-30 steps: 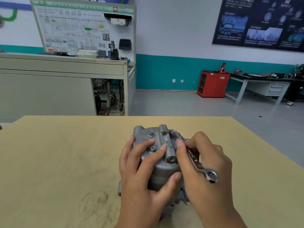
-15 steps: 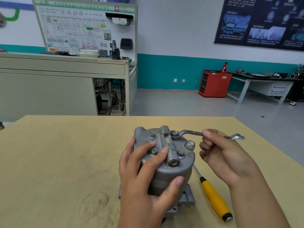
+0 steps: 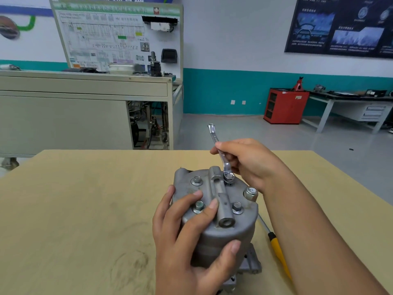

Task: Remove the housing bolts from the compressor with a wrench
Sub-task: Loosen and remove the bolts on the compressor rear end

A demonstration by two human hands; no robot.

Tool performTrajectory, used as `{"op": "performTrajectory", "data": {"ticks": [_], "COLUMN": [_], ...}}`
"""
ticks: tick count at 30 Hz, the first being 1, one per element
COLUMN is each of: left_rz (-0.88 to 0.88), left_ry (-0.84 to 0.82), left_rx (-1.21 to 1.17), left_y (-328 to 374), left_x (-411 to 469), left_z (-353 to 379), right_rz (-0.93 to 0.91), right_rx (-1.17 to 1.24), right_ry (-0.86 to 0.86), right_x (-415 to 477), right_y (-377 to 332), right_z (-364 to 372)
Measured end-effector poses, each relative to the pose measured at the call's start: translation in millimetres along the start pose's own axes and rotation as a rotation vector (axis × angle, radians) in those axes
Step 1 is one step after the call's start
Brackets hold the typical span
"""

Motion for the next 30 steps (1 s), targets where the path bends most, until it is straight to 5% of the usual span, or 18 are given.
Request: {"op": "performTrajectory", "data": {"ticks": [4,8,18,30], "left_rz": [0.005,-0.008,-0.056,-0.065], "left_ry": [0.015,0.025,0.078,0.026], "left_rx": [0.018,0.021,-0.015,0.062], "left_y": [0,-1,-1,7], "left_x": [-3,-5,-13,-17], "left_z": [-5,-9,-16,-13], "right_rz": [0.013,-0.012,-0.436,-0.511], "right_rx": [0.387,0.683,0.312,-0.051], "right_ry": [-0.075,0.09,0.341,0.459], "right_x": [-2,-14,-106,-136], "right_y": [0,-3,6,15], "right_z": [8,-9,-5,13]}}
Point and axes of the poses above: each hand's wrist, its own x-axis towards the middle knuckle, its own z-axis out of the palm, y = z × x, the point moved 5 cm from there along x, towards the middle knuckle, and after that the axes turned 15 degrees about z, right-handed, at the moved point
